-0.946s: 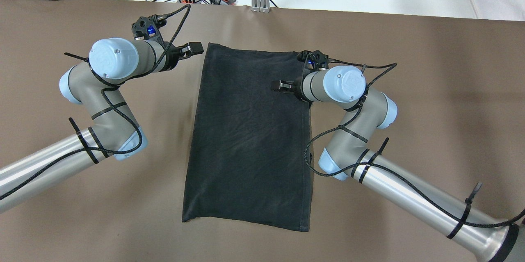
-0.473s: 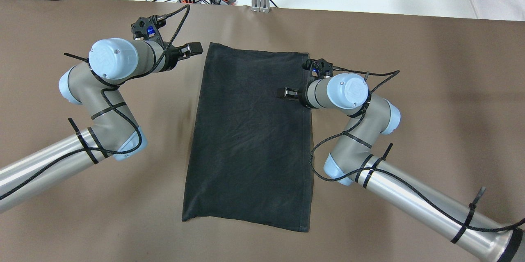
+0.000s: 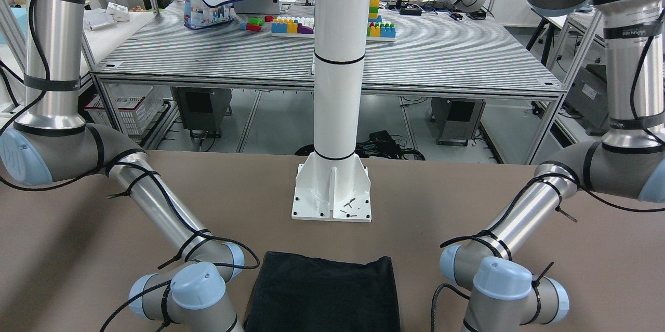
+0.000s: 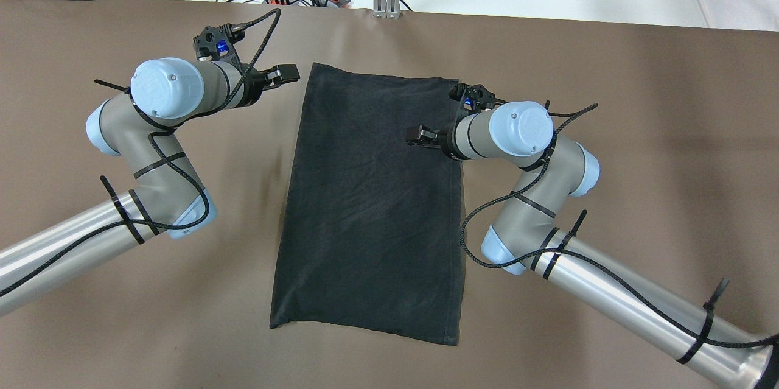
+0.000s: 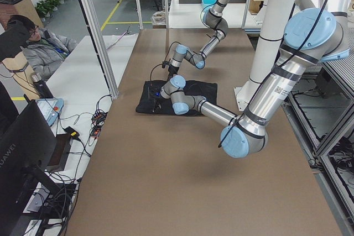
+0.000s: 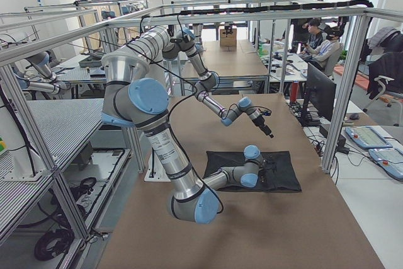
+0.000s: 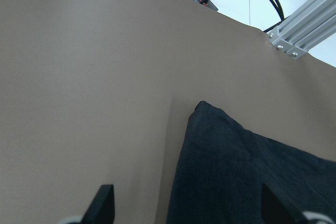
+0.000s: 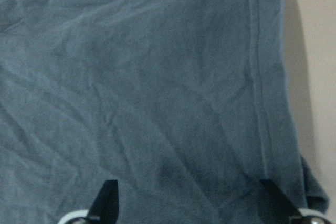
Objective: Fold clothes
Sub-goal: 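Slide the right gripper along the long edge toward the robot, then grasp the bundle's near corner with the right gripper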
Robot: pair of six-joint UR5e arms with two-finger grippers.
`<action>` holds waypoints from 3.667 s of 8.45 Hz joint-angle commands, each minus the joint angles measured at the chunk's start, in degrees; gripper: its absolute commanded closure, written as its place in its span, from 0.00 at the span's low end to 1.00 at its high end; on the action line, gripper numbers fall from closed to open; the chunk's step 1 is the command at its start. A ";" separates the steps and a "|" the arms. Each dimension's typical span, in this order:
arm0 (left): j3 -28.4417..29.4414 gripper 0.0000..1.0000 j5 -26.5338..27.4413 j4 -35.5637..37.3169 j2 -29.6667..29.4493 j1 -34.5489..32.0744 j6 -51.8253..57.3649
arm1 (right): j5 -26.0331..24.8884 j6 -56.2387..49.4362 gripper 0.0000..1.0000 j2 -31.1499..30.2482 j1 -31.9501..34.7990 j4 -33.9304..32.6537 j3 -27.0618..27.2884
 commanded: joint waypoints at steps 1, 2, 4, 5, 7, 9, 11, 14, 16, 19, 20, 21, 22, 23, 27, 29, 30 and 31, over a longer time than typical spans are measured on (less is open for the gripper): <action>-0.06 0.00 0.08 0.00 0.36 -0.09 -0.04 | 1.33 8.15 0.06 -7.05 -0.80 -8.84 17.03; -0.06 0.00 0.17 0.00 0.36 -0.09 -0.04 | 1.33 11.22 0.06 -10.83 -2.98 -10.10 22.94; -0.14 0.00 0.35 0.00 0.36 -0.18 -0.04 | 1.25 20.25 0.06 -13.68 -6.60 -11.16 27.82; -0.14 0.00 0.96 0.08 0.36 -0.09 -0.04 | 0.72 22.48 0.06 -14.55 -8.18 -11.17 30.00; -0.14 0.00 1.14 0.08 0.36 -0.09 -0.04 | -0.77 24.25 0.06 -19.46 -12.04 -11.25 36.06; -0.14 0.00 1.75 0.08 0.45 -0.09 -0.13 | -5.23 26.63 0.06 -20.79 -16.51 -11.61 37.41; -0.14 0.00 1.84 0.17 0.45 -0.09 -0.13 | -11.04 26.37 0.06 -20.98 -21.36 -11.78 36.71; -0.06 0.00 1.84 0.17 0.45 -0.09 -0.04 | -11.23 26.55 0.06 -21.51 -21.64 -12.04 34.53; -0.14 0.00 1.84 0.17 0.80 -0.09 -0.13 | -11.32 26.63 0.06 -21.24 -22.34 -12.04 33.46; -0.14 0.00 1.84 0.17 0.89 -0.09 -0.04 | -12.19 26.55 0.06 -20.89 -23.13 -11.96 31.70; -0.14 0.00 1.84 0.17 0.80 -0.09 -0.04 | -14.03 26.46 0.06 -20.89 -24.18 -12.04 31.44; -0.06 0.00 1.75 0.17 0.80 -0.09 -0.04 | -14.31 26.55 0.06 -20.19 -24.19 -12.04 30.74; -0.06 0.00 1.75 0.17 0.80 -0.09 -0.04 | -14.31 26.55 0.06 -19.84 -24.19 -12.04 30.29; 0.03 0.00 1.75 0.17 0.71 -0.09 0.04 | -14.40 26.55 0.06 -19.57 -24.27 -12.13 30.03; 0.03 0.00 1.75 0.26 0.62 -0.09 0.04 | -15.81 26.72 0.33 -15.44 -24.10 -11.78 25.98; 0.03 0.00 1.75 0.26 0.71 -0.09 0.04 | -15.63 26.63 1.00 -15.18 -23.84 -11.52 26.86; 0.03 0.00 1.75 0.26 0.71 -0.09 0.05 | -15.54 26.63 1.00 -15.26 -23.66 -12.04 28.95; 0.03 0.00 1.75 0.17 0.80 -0.09 0.05 | -15.54 26.63 1.00 -15.35 -23.66 -12.04 29.15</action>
